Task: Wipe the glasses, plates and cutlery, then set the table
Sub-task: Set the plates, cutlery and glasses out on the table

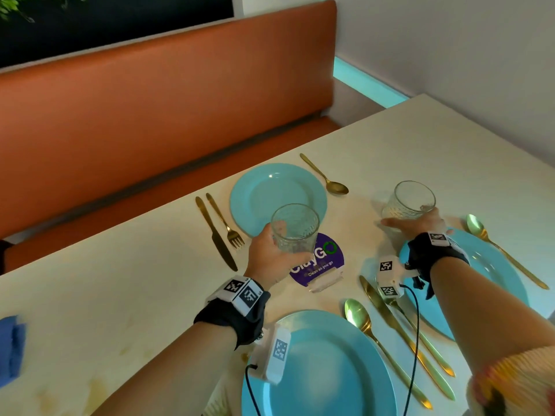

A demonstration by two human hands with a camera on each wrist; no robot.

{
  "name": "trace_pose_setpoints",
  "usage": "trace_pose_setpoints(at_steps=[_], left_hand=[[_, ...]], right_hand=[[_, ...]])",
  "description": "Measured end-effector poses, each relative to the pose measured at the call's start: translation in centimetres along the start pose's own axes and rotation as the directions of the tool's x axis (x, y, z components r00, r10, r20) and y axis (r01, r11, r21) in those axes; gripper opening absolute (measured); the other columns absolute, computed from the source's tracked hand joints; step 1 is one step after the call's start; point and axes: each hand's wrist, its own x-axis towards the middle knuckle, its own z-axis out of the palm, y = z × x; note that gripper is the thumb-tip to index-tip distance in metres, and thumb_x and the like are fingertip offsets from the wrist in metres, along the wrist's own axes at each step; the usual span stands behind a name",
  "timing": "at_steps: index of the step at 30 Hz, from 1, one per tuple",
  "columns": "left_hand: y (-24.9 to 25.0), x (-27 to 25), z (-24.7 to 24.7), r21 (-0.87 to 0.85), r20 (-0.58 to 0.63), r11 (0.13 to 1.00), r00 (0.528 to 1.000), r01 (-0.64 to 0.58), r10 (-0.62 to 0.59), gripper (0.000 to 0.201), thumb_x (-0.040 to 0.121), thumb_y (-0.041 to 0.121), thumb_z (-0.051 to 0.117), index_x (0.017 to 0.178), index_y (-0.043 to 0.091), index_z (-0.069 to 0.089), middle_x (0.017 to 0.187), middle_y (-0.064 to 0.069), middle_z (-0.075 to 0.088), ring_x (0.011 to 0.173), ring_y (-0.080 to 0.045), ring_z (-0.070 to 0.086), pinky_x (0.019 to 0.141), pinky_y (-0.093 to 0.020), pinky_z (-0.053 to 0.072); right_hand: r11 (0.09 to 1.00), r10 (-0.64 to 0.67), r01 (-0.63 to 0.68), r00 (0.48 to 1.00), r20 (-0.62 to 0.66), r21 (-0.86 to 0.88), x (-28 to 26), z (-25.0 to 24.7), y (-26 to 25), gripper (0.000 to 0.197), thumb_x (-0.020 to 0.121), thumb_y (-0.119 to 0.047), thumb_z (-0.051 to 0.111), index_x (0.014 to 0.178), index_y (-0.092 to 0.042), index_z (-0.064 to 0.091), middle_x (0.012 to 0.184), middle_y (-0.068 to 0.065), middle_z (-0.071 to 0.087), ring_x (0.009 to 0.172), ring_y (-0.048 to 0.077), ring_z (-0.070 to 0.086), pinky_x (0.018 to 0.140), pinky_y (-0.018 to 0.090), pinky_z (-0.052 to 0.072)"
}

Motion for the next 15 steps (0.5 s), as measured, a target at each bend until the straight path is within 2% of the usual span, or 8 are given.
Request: trace_pose_setpoints(at_steps=[1,4,7,10,15], left_hand=[[0.0,0.0,0.3,0.006,0.010,1.000,1.000,0.006,-0.006,0.071,0.060,0.015,0.088,0.121,0.019,0.053,0.108,0.011,0.057,0.102,-0.007,0.055,0.084,-0.019,0.042],[-0.1,0.1,1.5,0.030,0.037,0.999,0.999,0.012,-0.014,0.075,0.056,0.017,0.089,0.122,0.019,0.054,0.117,0.005,0.061,0.107,-0.010,0.058,0.086,-0.021,0.045],[-0.1,0.0,2.8,0.050,0.072,0.999,0.997,0.010,-0.014,0.073,0.057,0.015,0.089,0.121,0.017,0.055,0.109,0.007,0.062,0.102,-0.009,0.058,0.081,-0.017,0.043],[-0.2,-0.1,3.8,0.059,0.107,0.998,0.994,0.002,-0.008,0.069,0.058,0.013,0.089,0.119,0.016,0.056,0.102,0.010,0.059,0.095,-0.006,0.056,0.079,-0.015,0.040],[-0.9,0.1,4.8,0.082,0.108,0.997,0.994,0.009,-0.018,0.078,0.056,0.013,0.090,0.125,0.013,0.054,0.111,0.004,0.062,0.097,-0.007,0.055,0.080,-0.015,0.042]], right_hand=[[1.000,-0.006,0.006,1.000,0.004,-0.024,0.1,0.1,0.0,0.112,0.040,-0.056,0.086,0.131,-0.011,0.037,0.133,0.016,0.048,0.129,0.035,0.039,0.114,0.051,0.024],[0.997,-0.016,0.016,1.000,0.001,-0.077,0.3,-0.2,0.4,0.115,0.045,-0.050,0.087,0.136,-0.009,0.029,0.139,0.018,0.041,0.134,0.037,0.030,0.114,0.052,0.022],[0.994,-0.031,0.030,1.000,-0.006,-0.100,0.6,-0.6,1.1,0.113,0.050,-0.044,0.088,0.138,-0.009,0.025,0.142,0.018,0.036,0.136,0.038,0.024,0.112,0.053,0.026],[0.993,-0.052,0.051,0.999,-0.007,-0.108,0.9,-0.9,1.8,0.113,0.050,-0.039,0.089,0.138,-0.010,0.025,0.141,0.018,0.037,0.135,0.038,0.023,0.111,0.053,0.029],[0.991,-0.084,0.083,0.996,-0.008,-0.103,1.5,-1.6,2.5,0.113,0.051,-0.032,0.090,0.139,-0.008,0.023,0.141,0.015,0.041,0.133,0.035,0.031,0.107,0.048,0.033]])
